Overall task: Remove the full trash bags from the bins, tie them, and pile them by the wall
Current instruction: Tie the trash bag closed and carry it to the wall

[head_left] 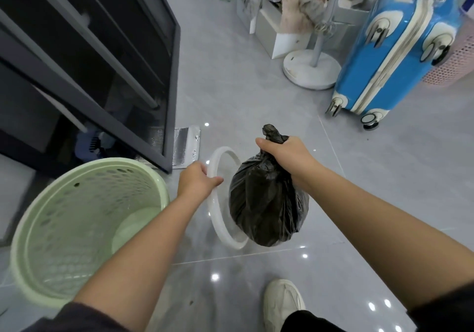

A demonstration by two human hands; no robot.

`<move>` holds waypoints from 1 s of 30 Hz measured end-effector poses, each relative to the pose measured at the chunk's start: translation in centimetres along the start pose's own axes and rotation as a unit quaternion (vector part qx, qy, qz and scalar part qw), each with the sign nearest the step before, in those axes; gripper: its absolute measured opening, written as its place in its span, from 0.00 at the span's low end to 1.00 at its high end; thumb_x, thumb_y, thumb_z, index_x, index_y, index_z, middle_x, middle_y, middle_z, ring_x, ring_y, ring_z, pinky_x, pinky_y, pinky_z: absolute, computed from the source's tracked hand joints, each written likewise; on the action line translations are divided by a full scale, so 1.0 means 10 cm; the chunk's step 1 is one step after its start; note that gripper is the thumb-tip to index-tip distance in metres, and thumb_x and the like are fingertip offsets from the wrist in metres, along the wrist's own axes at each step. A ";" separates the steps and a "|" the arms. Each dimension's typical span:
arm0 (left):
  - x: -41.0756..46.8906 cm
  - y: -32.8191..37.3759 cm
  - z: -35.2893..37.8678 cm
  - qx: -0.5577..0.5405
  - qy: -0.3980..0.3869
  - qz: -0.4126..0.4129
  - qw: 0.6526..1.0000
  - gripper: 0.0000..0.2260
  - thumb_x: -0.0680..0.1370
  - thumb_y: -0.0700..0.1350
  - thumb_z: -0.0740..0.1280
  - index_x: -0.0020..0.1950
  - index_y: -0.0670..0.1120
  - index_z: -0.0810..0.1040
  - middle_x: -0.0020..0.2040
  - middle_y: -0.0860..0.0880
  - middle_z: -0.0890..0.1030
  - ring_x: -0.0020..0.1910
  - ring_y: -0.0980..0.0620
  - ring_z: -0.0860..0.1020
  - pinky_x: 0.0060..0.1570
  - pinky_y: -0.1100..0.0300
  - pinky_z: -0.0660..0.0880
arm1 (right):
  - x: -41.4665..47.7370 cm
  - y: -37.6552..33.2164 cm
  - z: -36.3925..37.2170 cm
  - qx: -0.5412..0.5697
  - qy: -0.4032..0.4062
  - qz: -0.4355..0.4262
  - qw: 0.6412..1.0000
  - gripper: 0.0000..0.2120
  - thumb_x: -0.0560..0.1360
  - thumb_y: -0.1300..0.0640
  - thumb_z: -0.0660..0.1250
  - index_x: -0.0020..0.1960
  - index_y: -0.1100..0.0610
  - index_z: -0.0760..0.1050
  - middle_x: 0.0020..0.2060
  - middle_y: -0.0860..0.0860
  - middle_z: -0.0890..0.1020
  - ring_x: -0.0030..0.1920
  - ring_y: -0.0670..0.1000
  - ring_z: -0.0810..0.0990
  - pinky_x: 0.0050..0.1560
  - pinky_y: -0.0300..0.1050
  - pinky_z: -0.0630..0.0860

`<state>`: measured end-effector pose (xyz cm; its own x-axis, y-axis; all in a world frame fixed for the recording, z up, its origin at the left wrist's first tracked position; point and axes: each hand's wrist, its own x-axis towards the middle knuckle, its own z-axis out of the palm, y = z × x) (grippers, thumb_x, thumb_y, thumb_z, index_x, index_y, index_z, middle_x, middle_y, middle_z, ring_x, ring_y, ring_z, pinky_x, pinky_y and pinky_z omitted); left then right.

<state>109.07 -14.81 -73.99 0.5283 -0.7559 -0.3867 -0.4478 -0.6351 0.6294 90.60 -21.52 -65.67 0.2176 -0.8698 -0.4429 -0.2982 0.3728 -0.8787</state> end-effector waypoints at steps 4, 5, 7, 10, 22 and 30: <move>-0.24 0.19 -0.43 0.031 0.009 0.030 0.999 0.18 0.68 0.50 0.76 0.46 0.42 0.72 0.39 0.48 0.78 0.31 0.48 0.80 0.34 0.55 0.77 | -0.04 -0.06 0.09 -0.004 0.008 0.014 1.000 0.11 0.71 0.52 0.72 0.39 0.57 0.73 0.34 0.54 0.74 0.35 0.52 0.75 0.39 0.43 0.71; -0.28 0.23 -0.54 0.038 0.014 0.037 0.998 0.18 0.68 0.51 0.76 0.46 0.42 0.73 0.40 0.48 0.79 0.32 0.48 0.81 0.36 0.53 0.79 | -0.05 -0.08 0.11 -0.009 0.008 0.018 1.000 0.11 0.71 0.52 0.72 0.39 0.57 0.73 0.34 0.54 0.74 0.35 0.52 0.75 0.39 0.43 0.72; -0.36 0.26 -0.76 0.041 0.024 0.045 0.998 0.19 0.67 0.51 0.77 0.46 0.42 0.73 0.42 0.47 0.80 0.33 0.47 0.82 0.38 0.52 0.81 | -0.05 -0.15 0.13 -0.009 0.012 0.026 1.000 0.10 0.71 0.53 0.72 0.39 0.58 0.74 0.34 0.54 0.76 0.33 0.53 0.76 0.39 0.44 0.74; -0.46 0.28 -1.05 0.028 0.042 0.045 0.998 0.18 0.68 0.50 0.77 0.47 0.42 0.74 0.43 0.47 0.80 0.34 0.48 0.81 0.32 0.55 0.79 | -0.06 -0.25 0.16 -0.008 0.029 0.030 0.999 0.09 0.71 0.55 0.72 0.42 0.59 0.74 0.36 0.54 0.76 0.34 0.52 0.77 0.42 0.45 0.75; -0.63 0.25 -1.54 0.012 0.070 0.045 0.996 0.17 0.69 0.50 0.76 0.47 0.43 0.72 0.44 0.46 0.80 0.32 0.50 0.80 0.25 0.61 0.72 | -0.20 -0.57 0.34 -0.025 0.105 0.002 0.994 0.07 0.70 0.62 0.67 0.36 0.57 0.70 0.34 0.53 0.72 0.35 0.53 0.73 0.36 0.43 0.67; -0.73 0.27 -1.74 -0.055 0.080 0.042 0.994 0.14 0.68 0.48 0.76 0.42 0.45 0.72 0.42 0.46 0.81 0.34 0.47 0.82 0.36 0.53 0.81 | -0.20 -0.47 0.28 -0.060 0.123 0.006 0.991 0.06 0.68 0.61 0.66 0.37 0.57 0.69 0.37 0.54 0.73 0.40 0.53 0.73 0.42 0.46 0.66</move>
<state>116.49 -8.21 -57.73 0.6039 -0.7653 -0.2229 -0.4184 -0.5424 0.7285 94.23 -20.64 -61.13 -0.0147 -0.9231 -0.3842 -0.4112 0.3558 -0.8392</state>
